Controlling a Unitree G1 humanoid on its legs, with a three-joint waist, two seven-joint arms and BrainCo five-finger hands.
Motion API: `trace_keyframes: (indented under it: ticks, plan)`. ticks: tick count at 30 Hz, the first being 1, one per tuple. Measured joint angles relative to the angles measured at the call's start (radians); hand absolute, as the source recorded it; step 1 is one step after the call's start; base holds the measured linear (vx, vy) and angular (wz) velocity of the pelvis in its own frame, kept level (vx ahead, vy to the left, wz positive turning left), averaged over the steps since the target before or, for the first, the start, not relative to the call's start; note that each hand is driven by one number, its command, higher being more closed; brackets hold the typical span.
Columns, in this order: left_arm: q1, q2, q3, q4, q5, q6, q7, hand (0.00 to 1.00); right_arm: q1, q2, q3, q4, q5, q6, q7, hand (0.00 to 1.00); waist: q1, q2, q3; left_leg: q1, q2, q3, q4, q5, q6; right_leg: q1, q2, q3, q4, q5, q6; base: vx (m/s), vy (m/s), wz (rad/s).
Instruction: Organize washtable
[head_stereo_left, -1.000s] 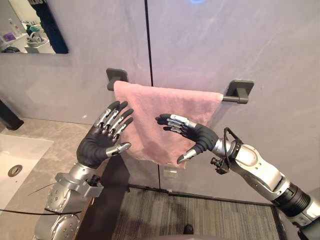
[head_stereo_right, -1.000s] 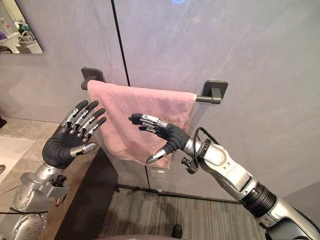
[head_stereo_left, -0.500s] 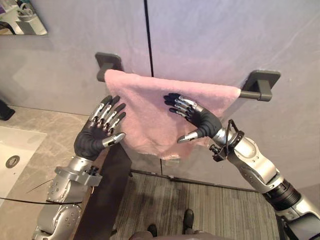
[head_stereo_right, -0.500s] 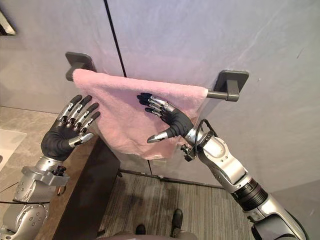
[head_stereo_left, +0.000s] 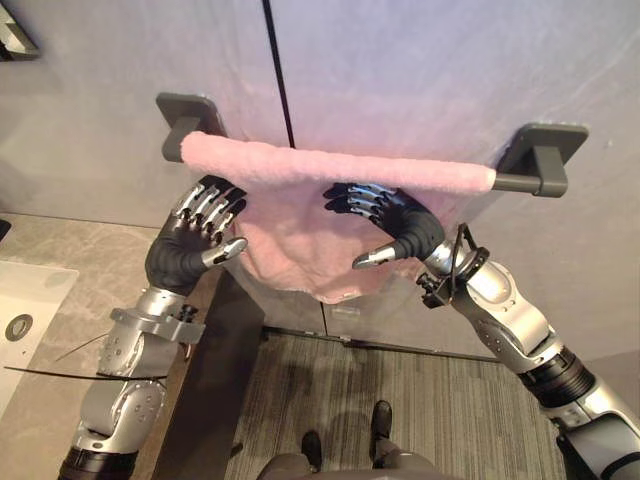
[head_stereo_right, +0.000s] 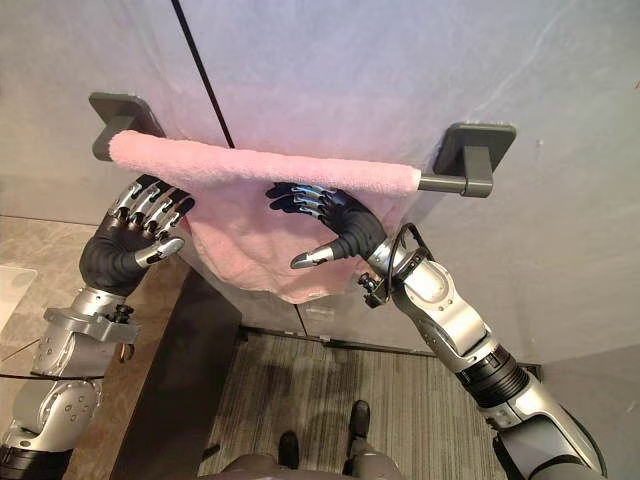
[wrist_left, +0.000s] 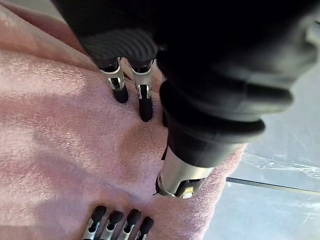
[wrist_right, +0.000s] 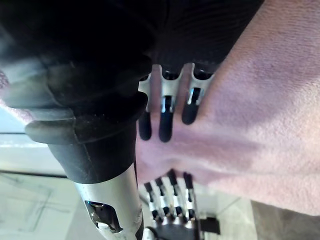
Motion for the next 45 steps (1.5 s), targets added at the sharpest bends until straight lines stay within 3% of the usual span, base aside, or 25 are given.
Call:
trace_keyframes:
  ticks: [12,15,18,22,30,38,45]
  plan:
    - [-0.001,0.018,0.037,0.004,0.003,0.000,0.044,0.00,0.004,0.025,-0.039,-0.002,0.004,0.000,0.000,0.00,-0.001,-0.005,0.025,0.017,-0.002,0.036,-0.004,-0.001,0.001,-0.001,0.003,0.035,0.000,0.008,0.002,0.00,0.019,-0.09]
    - [0.003,0.018,0.093,0.045,0.035,0.006,0.051,0.00,0.069,0.042,-0.098,-0.030,0.016,0.002,0.001,0.00,0.001,-0.007,0.026,0.020,0.000,0.041,-0.006,-0.001,0.000,-0.001,0.006,0.039,0.000,0.008,0.002,0.01,0.007,-0.05]
    - [0.009,0.016,0.255,0.067,0.041,-0.005,0.099,0.00,0.205,0.042,-0.235,-0.088,0.055,-0.001,0.003,0.00,0.001,-0.012,0.031,0.024,0.002,0.050,-0.008,-0.002,0.001,-0.001,0.009,0.047,0.000,0.008,0.002,0.02,0.012,-0.08]
    - [0.009,0.008,0.304,0.079,0.043,-0.021,0.134,0.00,0.267,0.042,-0.313,-0.092,0.088,-0.001,0.002,0.00,-0.003,-0.015,0.033,0.027,0.001,0.058,-0.008,-0.003,0.002,-0.001,0.010,0.056,0.000,0.010,0.002,0.01,0.017,-0.07]
    - [0.023,-0.154,0.345,0.130,0.090,-0.016,0.176,0.00,0.396,0.102,-0.440,-0.084,0.119,0.021,-0.040,0.00,-0.004,-0.017,0.032,0.032,0.002,0.058,-0.007,-0.003,0.002,0.003,0.010,0.056,0.000,0.012,0.002,0.00,0.000,0.00]
    - [0.056,-0.292,0.341,0.130,0.161,0.010,0.195,0.00,0.483,0.218,-0.458,-0.019,0.118,0.085,-0.068,0.00,-0.006,-0.026,0.032,0.049,0.002,0.057,-0.004,-0.003,0.003,0.018,0.011,0.058,-0.001,0.015,0.000,0.00,0.000,0.00]
    - [0.071,-0.346,0.301,0.131,0.226,0.022,0.198,0.00,0.506,0.261,-0.474,0.030,0.078,0.122,-0.102,0.00,-0.014,-0.037,0.028,0.051,0.003,0.057,0.012,-0.005,0.005,0.022,0.010,0.057,-0.004,0.019,0.000,0.00,0.004,0.01]
